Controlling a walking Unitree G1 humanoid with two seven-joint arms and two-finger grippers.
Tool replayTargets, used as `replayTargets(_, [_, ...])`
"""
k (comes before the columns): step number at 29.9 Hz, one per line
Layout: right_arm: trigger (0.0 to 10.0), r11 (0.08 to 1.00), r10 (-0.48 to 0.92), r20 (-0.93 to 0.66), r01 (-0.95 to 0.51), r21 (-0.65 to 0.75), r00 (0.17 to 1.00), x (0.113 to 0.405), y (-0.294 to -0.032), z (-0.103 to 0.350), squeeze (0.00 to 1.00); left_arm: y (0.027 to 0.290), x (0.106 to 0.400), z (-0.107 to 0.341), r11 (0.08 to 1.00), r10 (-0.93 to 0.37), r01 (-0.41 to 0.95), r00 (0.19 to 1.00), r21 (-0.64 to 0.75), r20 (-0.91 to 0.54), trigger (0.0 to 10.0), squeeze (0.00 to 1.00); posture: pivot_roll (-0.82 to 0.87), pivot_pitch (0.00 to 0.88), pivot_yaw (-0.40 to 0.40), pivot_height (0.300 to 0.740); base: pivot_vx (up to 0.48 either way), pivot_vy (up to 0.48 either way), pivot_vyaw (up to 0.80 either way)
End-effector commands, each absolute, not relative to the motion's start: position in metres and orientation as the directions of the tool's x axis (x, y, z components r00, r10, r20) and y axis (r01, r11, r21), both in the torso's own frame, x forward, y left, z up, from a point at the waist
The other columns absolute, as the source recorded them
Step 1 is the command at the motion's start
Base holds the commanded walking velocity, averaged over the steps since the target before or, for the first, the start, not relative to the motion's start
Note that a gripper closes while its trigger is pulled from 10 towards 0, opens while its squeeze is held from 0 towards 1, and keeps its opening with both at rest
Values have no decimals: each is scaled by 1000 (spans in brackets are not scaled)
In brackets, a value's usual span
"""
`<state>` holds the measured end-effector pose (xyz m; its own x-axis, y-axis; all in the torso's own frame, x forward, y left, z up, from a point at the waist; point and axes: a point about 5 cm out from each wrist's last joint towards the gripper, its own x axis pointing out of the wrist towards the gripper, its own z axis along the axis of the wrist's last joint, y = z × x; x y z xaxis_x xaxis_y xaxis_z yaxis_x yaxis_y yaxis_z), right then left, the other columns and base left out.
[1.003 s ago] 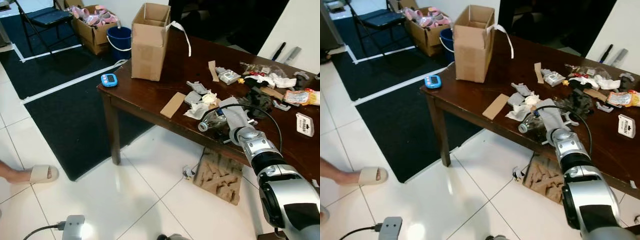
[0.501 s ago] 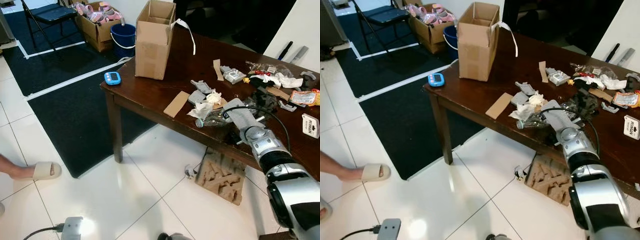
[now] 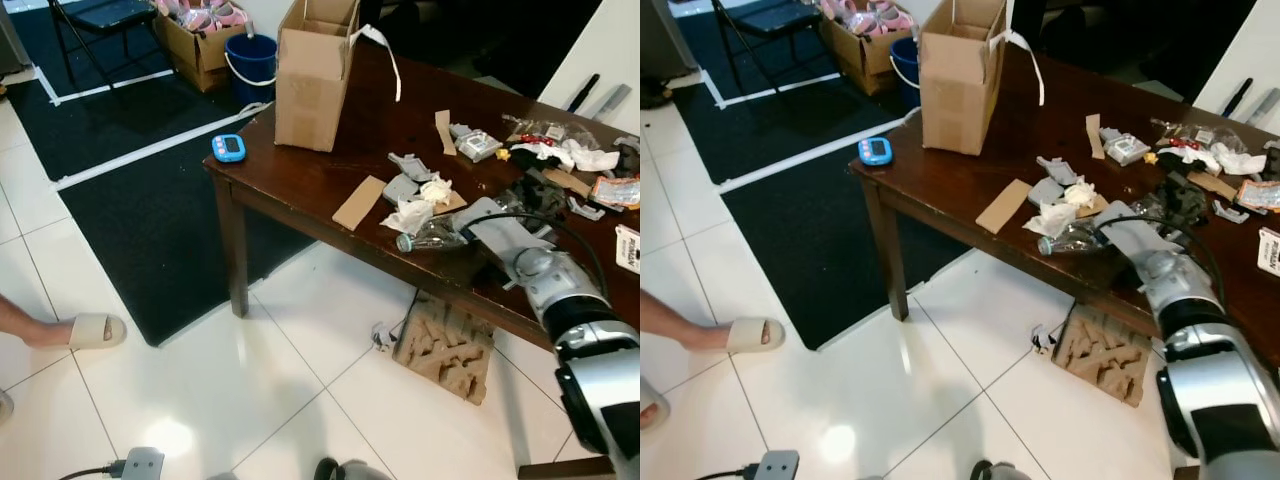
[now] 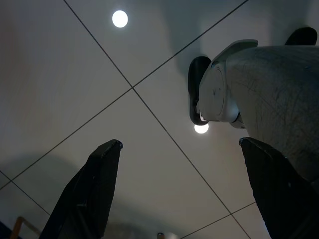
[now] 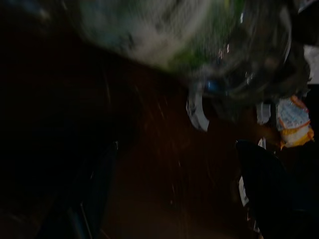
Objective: Picking trash to rubbish bin
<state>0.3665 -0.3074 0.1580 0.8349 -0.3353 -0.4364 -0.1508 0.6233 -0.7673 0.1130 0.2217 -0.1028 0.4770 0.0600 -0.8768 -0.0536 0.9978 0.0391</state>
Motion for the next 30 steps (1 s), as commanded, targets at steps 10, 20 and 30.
replayTargets(10, [10000,599,-404,-543,-235,-765,736,341,-348,153,0,209,104,-108,1000,-1,-2,447,-2,-895,10000,0,212,178,-89,740,0,0,0])
replayTargets(20, [10000,557,-467,-552,-255,-790,691,329,-369,158,0,208,106,-107,1000,-4,3,454,-3,-891,10000,0,212,176,-91,740,0,0,0])
replayTargets(30, [10000,605,-352,-604,-319,-730,715,337,-348,146,0,207,109,-106,1000,-6,3,464,-5,-886,10000,0,210,182,-87,740,0,0,0])
